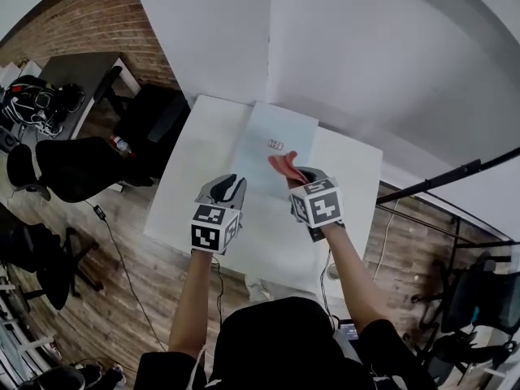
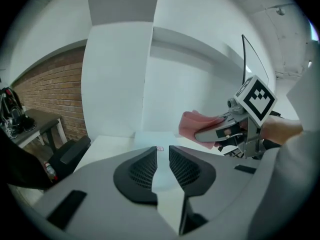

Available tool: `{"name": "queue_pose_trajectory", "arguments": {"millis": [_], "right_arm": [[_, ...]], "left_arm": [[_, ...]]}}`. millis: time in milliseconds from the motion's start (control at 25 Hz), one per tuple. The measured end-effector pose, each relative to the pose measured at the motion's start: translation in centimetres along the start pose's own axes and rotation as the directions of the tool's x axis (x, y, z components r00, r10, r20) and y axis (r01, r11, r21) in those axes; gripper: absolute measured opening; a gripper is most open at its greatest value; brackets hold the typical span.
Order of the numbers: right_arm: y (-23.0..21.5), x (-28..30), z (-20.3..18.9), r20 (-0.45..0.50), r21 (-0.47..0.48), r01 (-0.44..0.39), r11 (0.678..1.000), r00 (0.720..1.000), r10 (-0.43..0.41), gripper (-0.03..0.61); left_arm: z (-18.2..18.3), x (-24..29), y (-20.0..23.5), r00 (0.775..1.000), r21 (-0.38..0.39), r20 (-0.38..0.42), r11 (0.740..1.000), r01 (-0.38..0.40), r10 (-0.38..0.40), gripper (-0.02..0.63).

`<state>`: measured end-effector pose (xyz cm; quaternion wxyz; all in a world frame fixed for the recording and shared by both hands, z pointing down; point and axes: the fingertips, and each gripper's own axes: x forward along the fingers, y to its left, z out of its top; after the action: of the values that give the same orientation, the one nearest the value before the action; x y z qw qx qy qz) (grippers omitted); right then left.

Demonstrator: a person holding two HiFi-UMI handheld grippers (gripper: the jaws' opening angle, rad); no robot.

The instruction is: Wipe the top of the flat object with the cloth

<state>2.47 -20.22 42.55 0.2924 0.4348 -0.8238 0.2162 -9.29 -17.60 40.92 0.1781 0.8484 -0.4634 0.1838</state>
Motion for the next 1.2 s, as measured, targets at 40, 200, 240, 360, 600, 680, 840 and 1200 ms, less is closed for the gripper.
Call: {"name": "queue_pose_trajectory", "arguments": {"millis": [40, 200, 240, 360, 600, 680, 840, 1200], "right_arm": [[0.4, -0.4, 0.6, 0.016, 0.002, -0.001, 1.0, 1.0, 0.001, 0.044], [2.2, -2.5, 2.1, 0.074, -0.006, -0.004, 1.0, 0.997, 0.004, 0.044], [2.6, -3.1, 2.4, 0.088, -0.011, -0.003, 1.0, 0.996, 0.004, 0.044], [3.7, -4.6, 3.5, 0.127, -0.023, -0.004, 1.0, 0.992, 0.006, 0.044], [5.8, -8.3, 6.3, 0.202, -0.056, -0.017, 0.998, 0.979, 0.028, 0.044], [6.5, -9.6, 7.4, 0.233, -0.069, -0.02, 0.997, 0.972, 0.035, 0.044], [7.4, -12.3, 9.2, 0.288, -0.1, -0.014, 0.995, 0.957, 0.042, 0.044], [8.5, -17.3, 14.0, 0.421, -0.132, 0.023, 0.991, 0.906, 0.035, 0.044]], "left_arm": [[0.6, -0.7, 0.0, 1.0, -0.004, 0.015, 1.0, -0.004, 0.004, 0.078], [1.8, -3.9, -0.4, 0.998, -0.026, 0.066, 1.0, -0.015, 0.017, 0.048], [2.1, -4.5, -0.6, 0.997, -0.032, 0.079, 0.999, -0.013, 0.015, 0.043], [3.5, -6.4, -1.1, 0.993, -0.029, 0.118, 0.999, -0.013, 0.016, 0.04], [6.7, -9.7, -1.7, 0.977, -0.009, 0.208, 0.999, -0.039, 0.04, 0.032], [7.8, -10.7, -1.7, 0.968, -0.009, 0.245, 0.999, -0.05, 0.051, 0.028], [10.2, -12.6, -2.4, 0.949, 0.0, 0.311, 0.998, -0.059, 0.056, 0.02], [15.6, -16.8, -3.0, 0.916, 0.066, 0.396, 0.993, -0.095, 0.061, 0.015]]}}
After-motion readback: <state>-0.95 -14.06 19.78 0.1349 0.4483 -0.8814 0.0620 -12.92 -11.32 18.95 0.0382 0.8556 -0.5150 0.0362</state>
